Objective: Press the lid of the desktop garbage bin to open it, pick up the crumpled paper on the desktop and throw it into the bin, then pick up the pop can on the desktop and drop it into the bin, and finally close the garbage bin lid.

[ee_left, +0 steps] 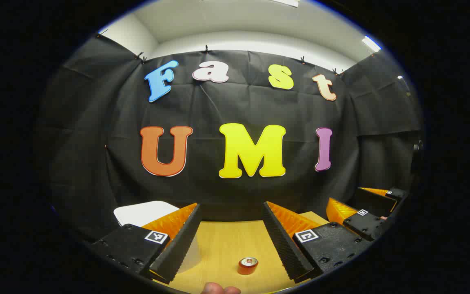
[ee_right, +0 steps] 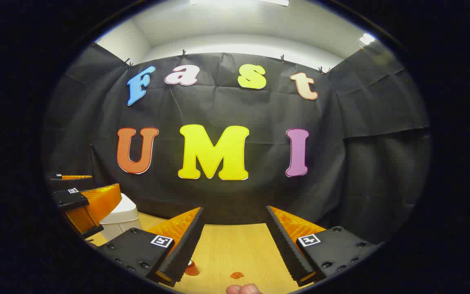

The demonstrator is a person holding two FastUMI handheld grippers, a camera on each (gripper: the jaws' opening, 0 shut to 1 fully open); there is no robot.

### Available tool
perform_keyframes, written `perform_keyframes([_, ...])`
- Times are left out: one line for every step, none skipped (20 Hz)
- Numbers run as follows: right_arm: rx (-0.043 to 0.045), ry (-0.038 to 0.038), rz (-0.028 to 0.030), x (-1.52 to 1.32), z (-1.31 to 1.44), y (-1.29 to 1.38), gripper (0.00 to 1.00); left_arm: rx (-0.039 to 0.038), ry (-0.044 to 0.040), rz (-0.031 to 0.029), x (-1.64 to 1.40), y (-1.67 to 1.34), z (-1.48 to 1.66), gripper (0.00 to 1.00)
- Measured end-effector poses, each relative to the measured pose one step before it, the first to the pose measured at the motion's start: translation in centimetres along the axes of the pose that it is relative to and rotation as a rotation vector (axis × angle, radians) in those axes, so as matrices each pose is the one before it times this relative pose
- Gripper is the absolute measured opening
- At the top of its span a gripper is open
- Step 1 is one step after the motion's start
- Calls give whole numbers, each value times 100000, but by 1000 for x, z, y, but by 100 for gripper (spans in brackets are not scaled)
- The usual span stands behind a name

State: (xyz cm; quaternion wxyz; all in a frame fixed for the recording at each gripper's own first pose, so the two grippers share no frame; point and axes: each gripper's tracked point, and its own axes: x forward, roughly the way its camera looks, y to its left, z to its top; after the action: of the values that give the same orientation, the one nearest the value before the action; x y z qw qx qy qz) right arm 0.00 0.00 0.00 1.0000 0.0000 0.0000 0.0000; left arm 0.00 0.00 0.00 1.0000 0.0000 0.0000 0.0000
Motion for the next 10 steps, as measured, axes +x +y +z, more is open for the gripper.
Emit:
perform_keyframes([-124,-279,-78,85,179,-87,95,263,242,876,84,383,238,97])
perform_keyframes([-909,-609,-84,190,190,-109,94,-507,-935,291,260,168,298,97])
perform_keyframes([-143,-649,-447,8,105,-119,95,347,-508,-260,296,-147,144,97])
perform_keyframes([388,-251,-570,-64,-39,-197,94,1472,80,-174,53,16,-109,97])
perform_keyframes([-135,-257,-529,-139,39,-130,95,578,-343,-153,18,-167,96,97])
perform_keyframes([-163,-244,-281,-104,148,-166,95,-154,-205,-210,95,-140,50,100])
perform_keyframes([13,-520,267,2,127,-24,94,135,79,-198,14,-164,-64,97])
perform_keyframes([-209,-249,99,-30,33,-248,95,300,105,-130,78,-256,-31,97])
perform_keyframes([7,-289,-536,-157,139,-434,95,51,-415,-269,-22,-204,118,97])
perform_keyframes([1133,41,-1293,-170,203,-806,95,-51,-339,30,105,-411,216,97])
